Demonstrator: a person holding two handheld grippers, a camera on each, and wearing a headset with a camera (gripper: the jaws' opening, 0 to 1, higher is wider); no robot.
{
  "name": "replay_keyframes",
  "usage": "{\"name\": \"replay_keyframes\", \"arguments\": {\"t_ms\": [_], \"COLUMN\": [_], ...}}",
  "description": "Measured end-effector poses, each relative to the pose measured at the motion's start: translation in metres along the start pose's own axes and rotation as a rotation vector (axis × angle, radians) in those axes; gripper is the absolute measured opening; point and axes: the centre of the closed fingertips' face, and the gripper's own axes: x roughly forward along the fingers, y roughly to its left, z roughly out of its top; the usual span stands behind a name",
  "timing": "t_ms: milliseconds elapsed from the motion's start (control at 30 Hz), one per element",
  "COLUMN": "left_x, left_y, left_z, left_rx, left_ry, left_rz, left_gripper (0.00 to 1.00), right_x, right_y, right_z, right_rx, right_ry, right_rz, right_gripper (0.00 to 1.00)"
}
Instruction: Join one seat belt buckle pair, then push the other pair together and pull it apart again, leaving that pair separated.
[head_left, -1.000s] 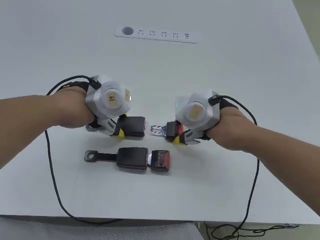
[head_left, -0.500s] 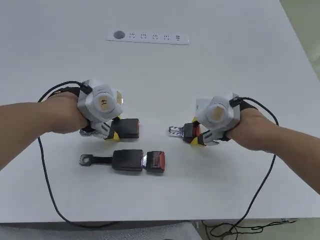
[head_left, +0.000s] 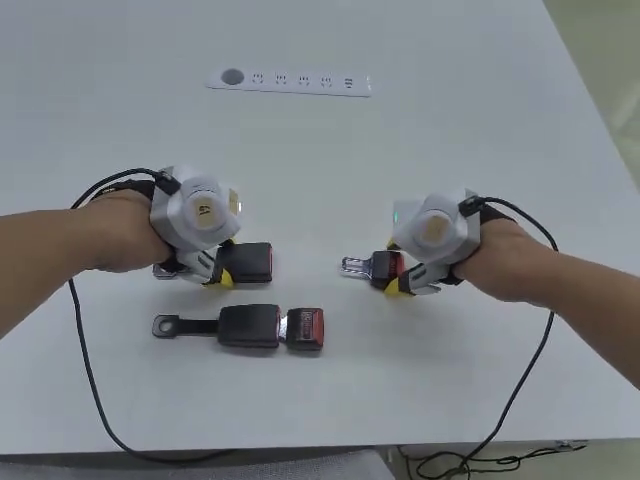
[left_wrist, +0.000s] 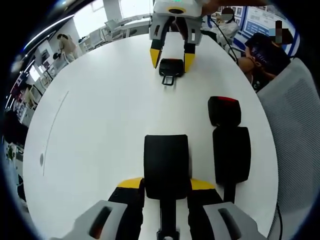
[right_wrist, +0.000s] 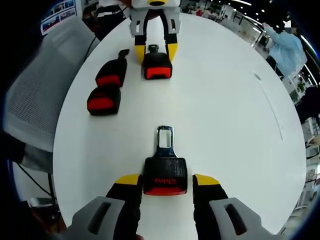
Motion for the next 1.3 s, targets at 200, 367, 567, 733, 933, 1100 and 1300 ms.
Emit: {"name": "replay_keyframes", "arguments": {"t_ms": [200, 367, 567, 733, 933, 1100, 1300], "left_x": [-0.020, -0.049, -0.080, -0.100, -0.113, -0.123, -0.131], "left_y": [0.002, 0.006, -0.014, -0.047, -0.081, -0.092, -0.096], "left_z": [0.008, -0.001, -0.026, -0.065, -0.085, -0.095, -0.108], "left_rx": [-0.088, -0.158, -0.293, -0.347, -0.437, -0.516, -0.652], "left_ry": [-0.095, -0.152, -0.219, -0.213, -0.251, -0.296, -0.322], "left_rz": [0.030, 0.106, 0.172, 0.224, 0.277, 0.343, 0.396], "left_gripper": [0.51, 0.55, 0.59, 0.67, 0.74, 0.80, 0.95], "right_x": [-0.005, -0.021, -0.040, -0.047, -0.061, -0.073, -0.077], "right_y": [-0.003, 0.004, 0.031, 0.054, 0.068, 0.075, 0.086], "right_z": [0.003, 0.016, 0.028, 0.028, 0.029, 0.026, 0.022], "right_rx": [0.055, 0.133, 0.207, 0.293, 0.391, 0.448, 0.497], "right_ry": [-0.016, -0.096, -0.185, -0.237, -0.297, -0.322, -0.334], "right_rz": [-0.040, -0.067, -0.094, -0.111, -0.160, -0.211, -0.251], "right_gripper": [0.51, 0.52, 0.59, 0.66, 0.76, 0.83, 0.96]}}
